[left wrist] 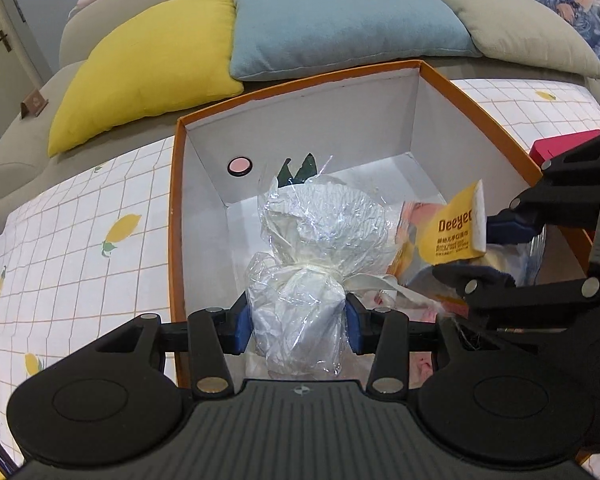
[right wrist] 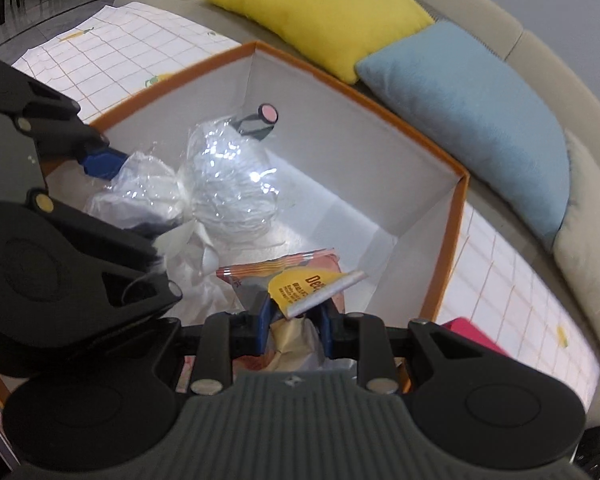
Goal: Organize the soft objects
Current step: 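Open both tools to release the bundle and packet into the box, then move both open tools back to the remaining items on the bed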
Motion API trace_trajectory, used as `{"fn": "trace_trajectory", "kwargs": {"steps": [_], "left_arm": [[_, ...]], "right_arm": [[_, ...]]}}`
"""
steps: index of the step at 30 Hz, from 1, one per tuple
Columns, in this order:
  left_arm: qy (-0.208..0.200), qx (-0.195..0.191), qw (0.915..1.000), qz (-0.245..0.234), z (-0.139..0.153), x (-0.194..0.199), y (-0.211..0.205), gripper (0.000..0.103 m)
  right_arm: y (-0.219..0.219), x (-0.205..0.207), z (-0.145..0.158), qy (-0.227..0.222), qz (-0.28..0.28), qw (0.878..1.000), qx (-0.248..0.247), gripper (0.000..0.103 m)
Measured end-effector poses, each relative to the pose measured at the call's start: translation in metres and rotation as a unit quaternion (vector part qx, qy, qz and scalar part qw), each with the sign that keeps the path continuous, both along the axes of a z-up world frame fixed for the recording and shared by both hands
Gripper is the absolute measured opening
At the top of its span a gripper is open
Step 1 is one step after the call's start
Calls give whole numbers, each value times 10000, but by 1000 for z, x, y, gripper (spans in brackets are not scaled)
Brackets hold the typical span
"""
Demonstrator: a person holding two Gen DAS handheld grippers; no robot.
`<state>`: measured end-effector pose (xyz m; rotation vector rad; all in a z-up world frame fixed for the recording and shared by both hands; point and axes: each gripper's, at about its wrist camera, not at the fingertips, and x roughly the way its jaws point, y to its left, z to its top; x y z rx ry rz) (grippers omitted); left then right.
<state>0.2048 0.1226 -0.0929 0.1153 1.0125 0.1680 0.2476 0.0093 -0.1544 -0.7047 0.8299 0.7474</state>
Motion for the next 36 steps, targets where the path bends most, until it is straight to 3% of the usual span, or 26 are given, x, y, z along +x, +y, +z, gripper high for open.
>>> {"fn": "trace_trajectory", "kwargs": {"steps": [5,11,13,21,29,36], "left_arm": [[39,200,9997,-144,-3,3,1,60],[5,127,9998,-175,4,3,2,71],[-98,160,9996,-188,12,-1,1,78],[-797,-98,9967,-113,62,-30,-10,80],[-1850,-321,9820,-212,102,-78,-50,80],[-2297,-858,9678,-571,108,-112,-93,79]], "right_arm": [[-5,-2,3,-59,-9,10000,48,34],[-15,-2,16,-37,-103,9998,159,41],[-21,-5,25,-102,-144,9996,224,46],[-58,-25,74,-509,-485,9941,824,58],[-127,-69,109,-800,-1135,9732,1831,62],[-194,-104,113,-865,-1903,9465,2459,69]]}}
